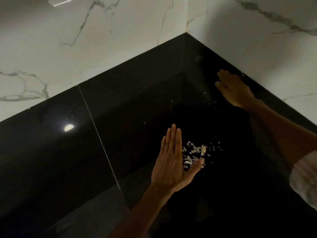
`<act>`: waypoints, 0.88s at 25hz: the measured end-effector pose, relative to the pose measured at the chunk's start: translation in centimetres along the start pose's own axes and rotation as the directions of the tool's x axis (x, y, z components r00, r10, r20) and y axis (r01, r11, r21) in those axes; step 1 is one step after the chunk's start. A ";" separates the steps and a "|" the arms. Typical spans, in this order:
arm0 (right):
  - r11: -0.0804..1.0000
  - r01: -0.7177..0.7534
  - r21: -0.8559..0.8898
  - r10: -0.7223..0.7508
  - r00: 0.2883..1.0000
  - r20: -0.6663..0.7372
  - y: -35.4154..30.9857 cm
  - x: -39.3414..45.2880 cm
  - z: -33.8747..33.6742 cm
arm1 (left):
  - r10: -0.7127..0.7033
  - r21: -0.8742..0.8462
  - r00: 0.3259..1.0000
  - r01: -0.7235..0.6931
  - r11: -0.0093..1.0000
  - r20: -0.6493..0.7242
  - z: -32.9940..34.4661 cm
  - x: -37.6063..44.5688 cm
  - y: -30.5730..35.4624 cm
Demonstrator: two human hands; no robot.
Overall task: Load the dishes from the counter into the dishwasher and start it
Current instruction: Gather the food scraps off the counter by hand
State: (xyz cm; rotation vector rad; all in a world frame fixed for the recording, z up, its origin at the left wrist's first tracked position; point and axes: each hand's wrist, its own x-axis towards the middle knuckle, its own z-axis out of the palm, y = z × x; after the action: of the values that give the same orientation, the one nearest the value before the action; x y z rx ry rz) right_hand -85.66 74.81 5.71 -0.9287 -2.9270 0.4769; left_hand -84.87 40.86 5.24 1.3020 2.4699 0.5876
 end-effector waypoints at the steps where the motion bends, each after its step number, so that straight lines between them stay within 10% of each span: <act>1: 0.992 0.126 -0.024 -0.126 0.992 0.013 -1.9 0.3 0.8 | -0.014 -0.016 1.000 0.014 1.000 -0.017 0.0 0.3 -0.1; 4: 0.880 0.475 -0.025 -0.469 0.875 0.124 -6.2 -3.4 3.9 | -0.126 -0.165 0.982 0.103 0.981 -0.138 -0.2 1.7 -0.5; 9: 0.767 0.612 0.193 -0.637 0.693 0.336 -7.5 -17.2 4.0 | -0.143 -0.106 0.972 0.125 0.986 -0.184 -4.3 6.4 -7.2; 12: 0.827 0.307 0.471 -0.462 0.848 0.258 -4.9 -21.0 1.0 | -0.082 0.140 0.995 0.073 0.988 0.064 -5.7 9.7 -10.3; 16: 0.995 -0.048 0.090 0.045 0.998 0.034 3.3 -17.5 -0.2 | 0.211 0.185 0.957 -0.248 0.951 0.199 -3.0 12.2 -6.2; 22: 0.974 0.217 -0.060 -0.206 0.968 0.145 -3.5 -18.2 3.9 | 0.370 0.150 0.898 -0.411 0.899 0.240 0.9 7.5 -1.2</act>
State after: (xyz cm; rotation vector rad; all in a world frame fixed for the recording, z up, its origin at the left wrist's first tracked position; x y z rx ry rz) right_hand -73.16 60.63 4.19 -0.6002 -3.1412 0.4378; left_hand -89.47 46.69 3.44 1.8625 2.1486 0.2748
